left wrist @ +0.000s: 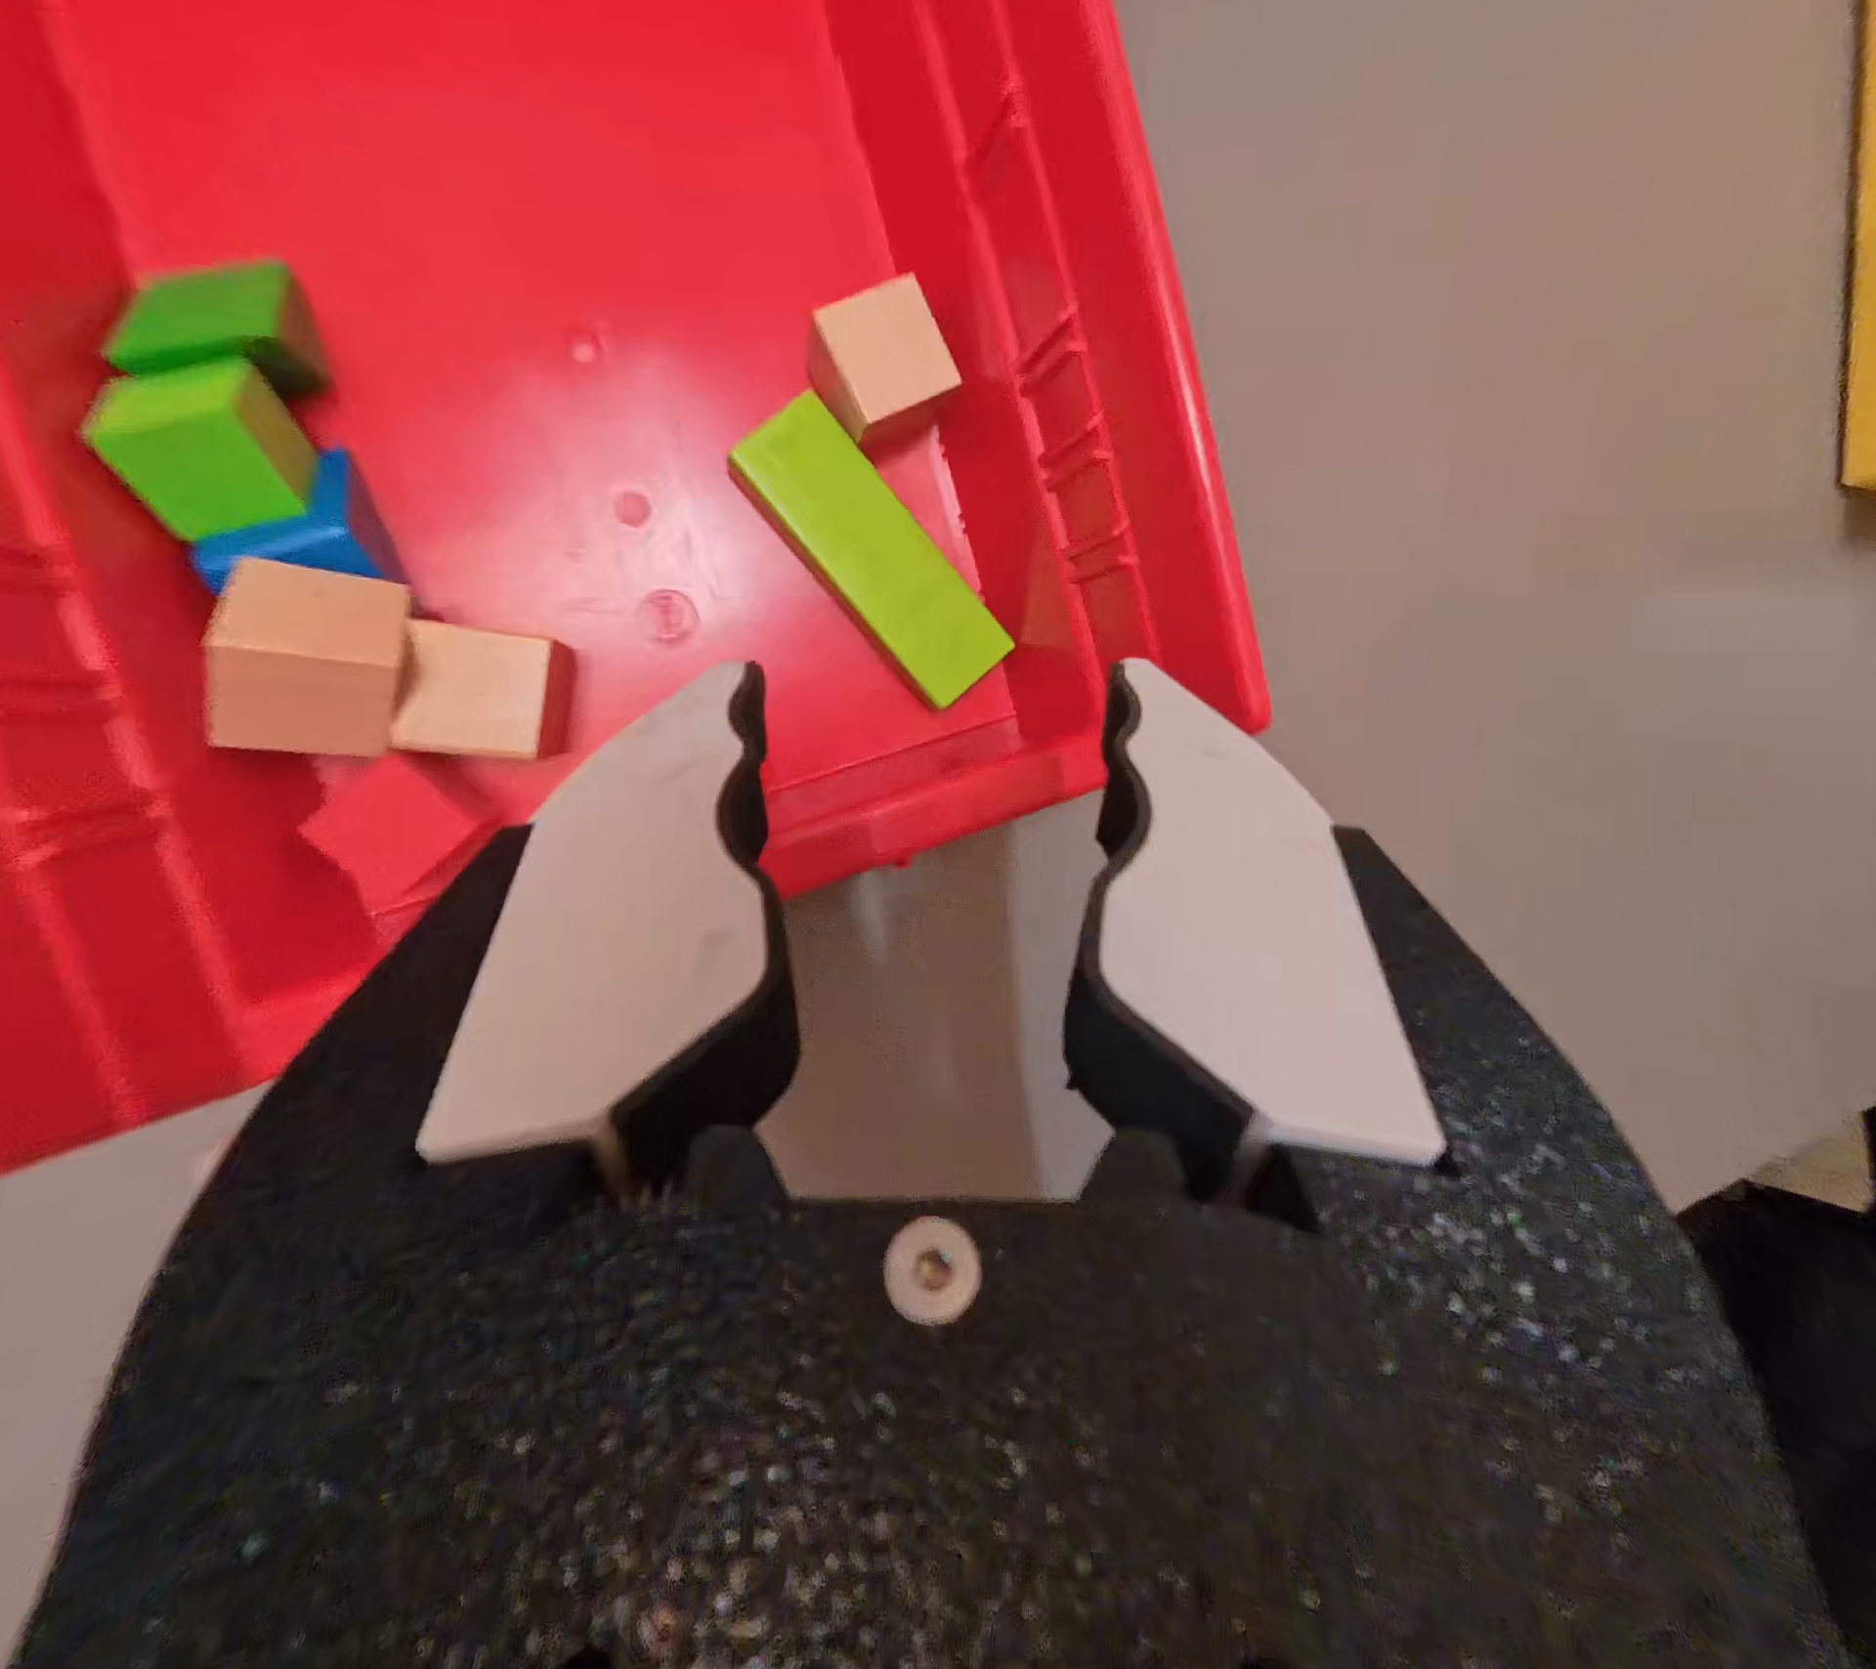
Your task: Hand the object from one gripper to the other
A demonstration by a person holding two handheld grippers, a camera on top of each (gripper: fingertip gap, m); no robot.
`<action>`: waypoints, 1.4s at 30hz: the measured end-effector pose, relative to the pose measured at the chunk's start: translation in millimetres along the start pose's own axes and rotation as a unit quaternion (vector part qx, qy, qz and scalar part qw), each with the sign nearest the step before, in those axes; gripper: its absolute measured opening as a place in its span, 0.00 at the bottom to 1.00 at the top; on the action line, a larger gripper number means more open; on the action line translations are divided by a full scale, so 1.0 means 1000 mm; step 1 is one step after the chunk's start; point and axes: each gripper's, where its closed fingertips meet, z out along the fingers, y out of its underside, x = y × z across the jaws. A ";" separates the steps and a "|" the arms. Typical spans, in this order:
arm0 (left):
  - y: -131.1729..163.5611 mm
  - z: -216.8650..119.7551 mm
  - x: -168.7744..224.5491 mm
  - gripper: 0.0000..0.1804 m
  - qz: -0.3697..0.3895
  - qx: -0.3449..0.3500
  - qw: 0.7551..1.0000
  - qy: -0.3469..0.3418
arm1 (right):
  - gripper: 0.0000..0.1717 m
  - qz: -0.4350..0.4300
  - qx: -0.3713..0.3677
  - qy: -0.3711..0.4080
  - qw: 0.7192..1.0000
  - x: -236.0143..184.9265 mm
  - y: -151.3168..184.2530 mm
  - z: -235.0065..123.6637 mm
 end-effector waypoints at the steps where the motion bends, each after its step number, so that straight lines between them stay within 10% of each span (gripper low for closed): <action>1: 0.002 0.010 0.001 0.35 -0.013 -0.021 1.000 0.004 | 0.39 0.000 -0.001 -0.001 1.000 -0.001 0.000 0.001; 7: 0.023 0.063 -0.014 0.35 -0.078 -0.157 0.984 -0.037 | 0.40 -0.001 -0.010 -0.004 1.000 -0.003 0.004 0.006; 42: 0.030 0.085 -0.031 0.19 0.037 -0.259 0.957 -0.124 | 0.40 0.024 0.018 -0.028 0.999 0.001 -0.001 -0.007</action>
